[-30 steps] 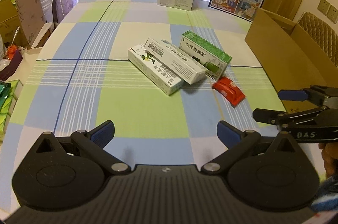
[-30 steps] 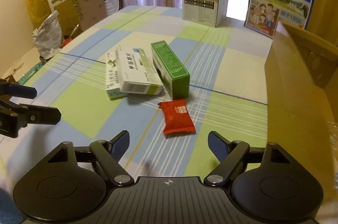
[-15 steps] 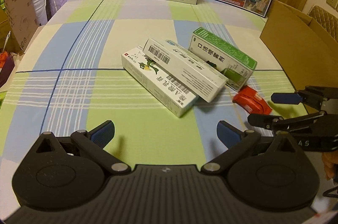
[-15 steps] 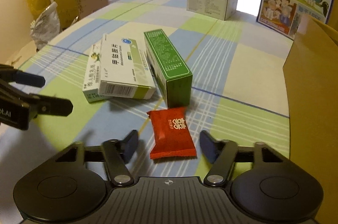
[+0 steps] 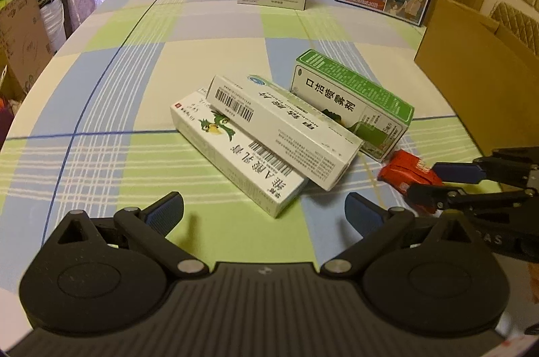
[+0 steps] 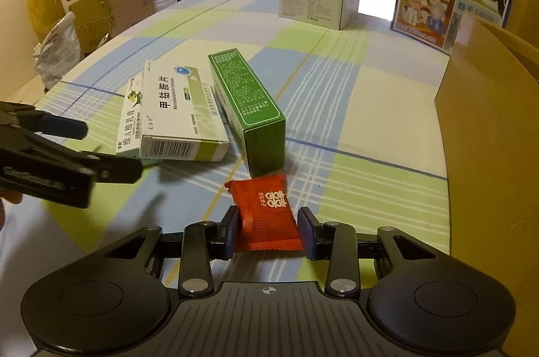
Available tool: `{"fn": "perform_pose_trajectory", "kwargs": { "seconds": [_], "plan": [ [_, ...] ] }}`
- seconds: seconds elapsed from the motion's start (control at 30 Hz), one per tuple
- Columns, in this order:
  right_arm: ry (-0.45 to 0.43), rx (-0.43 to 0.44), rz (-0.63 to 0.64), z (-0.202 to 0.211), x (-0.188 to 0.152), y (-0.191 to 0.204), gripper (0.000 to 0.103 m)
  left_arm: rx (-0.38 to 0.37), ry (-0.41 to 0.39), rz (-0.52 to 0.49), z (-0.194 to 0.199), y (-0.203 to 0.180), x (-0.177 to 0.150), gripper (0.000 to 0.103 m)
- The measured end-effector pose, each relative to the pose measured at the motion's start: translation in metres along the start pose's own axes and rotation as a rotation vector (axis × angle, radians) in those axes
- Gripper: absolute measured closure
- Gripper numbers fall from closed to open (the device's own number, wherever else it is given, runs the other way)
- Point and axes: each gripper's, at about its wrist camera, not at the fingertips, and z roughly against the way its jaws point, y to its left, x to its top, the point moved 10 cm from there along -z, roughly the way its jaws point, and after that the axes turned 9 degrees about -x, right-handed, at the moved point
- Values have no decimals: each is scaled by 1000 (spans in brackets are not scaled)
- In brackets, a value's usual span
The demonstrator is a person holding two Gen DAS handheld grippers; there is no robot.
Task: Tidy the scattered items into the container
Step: 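Close the left tool on the white cream box while the right tool holds the red packet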
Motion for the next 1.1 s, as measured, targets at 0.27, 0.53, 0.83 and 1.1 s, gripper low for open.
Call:
{"fn": "perform_pose_trajectory", "kwargs": {
  "seconds": [0.27, 0.53, 0.83, 1.1],
  "plan": [
    [-4, 6, -2, 0, 0, 1, 69, 65, -2, 39, -5, 33, 1, 7],
    [-13, 11, 2, 2, 1, 6, 69, 61, -29, 109, 9, 53, 3, 7],
    [-8, 3, -17, 1, 0, 0, 69, 83, -35, 64, -12, 27, 13, 8],
    [0, 13, -13, 0, -1, 2, 69, 103, 3, 96, -22, 47, 12, 57]
  ]
}}
